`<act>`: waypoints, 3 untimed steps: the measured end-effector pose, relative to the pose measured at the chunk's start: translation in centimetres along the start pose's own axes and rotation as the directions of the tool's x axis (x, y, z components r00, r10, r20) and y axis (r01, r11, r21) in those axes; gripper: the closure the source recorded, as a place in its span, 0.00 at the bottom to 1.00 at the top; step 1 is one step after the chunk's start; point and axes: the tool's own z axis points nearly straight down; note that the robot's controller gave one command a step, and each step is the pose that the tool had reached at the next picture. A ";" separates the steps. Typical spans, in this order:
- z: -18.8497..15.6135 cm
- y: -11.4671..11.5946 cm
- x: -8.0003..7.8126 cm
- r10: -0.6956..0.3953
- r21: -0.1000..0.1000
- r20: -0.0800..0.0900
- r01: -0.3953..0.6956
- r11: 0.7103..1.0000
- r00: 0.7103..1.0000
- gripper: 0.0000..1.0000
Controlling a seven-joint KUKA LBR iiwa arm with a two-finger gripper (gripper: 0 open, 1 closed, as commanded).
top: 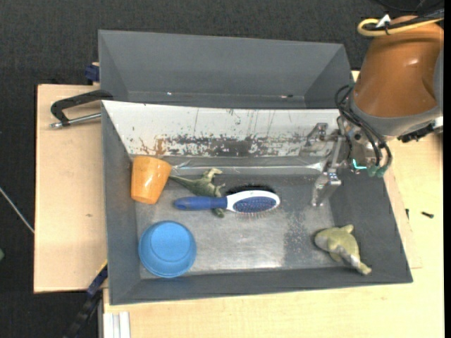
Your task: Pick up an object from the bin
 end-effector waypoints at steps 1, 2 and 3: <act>15.7 -0.7 -0.3 -0.050 0.000 0.002 0.050 0.999 0.999 0.00; 15.9 1.2 -3.0 0.091 0.004 0.004 -0.091 0.996 0.996 0.00; 15.8 2.3 -4.0 0.252 0.001 0.004 -0.252 0.968 0.968 0.00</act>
Offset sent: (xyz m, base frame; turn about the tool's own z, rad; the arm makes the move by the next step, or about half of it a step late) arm 0.0026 -0.0073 -0.1536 -0.0507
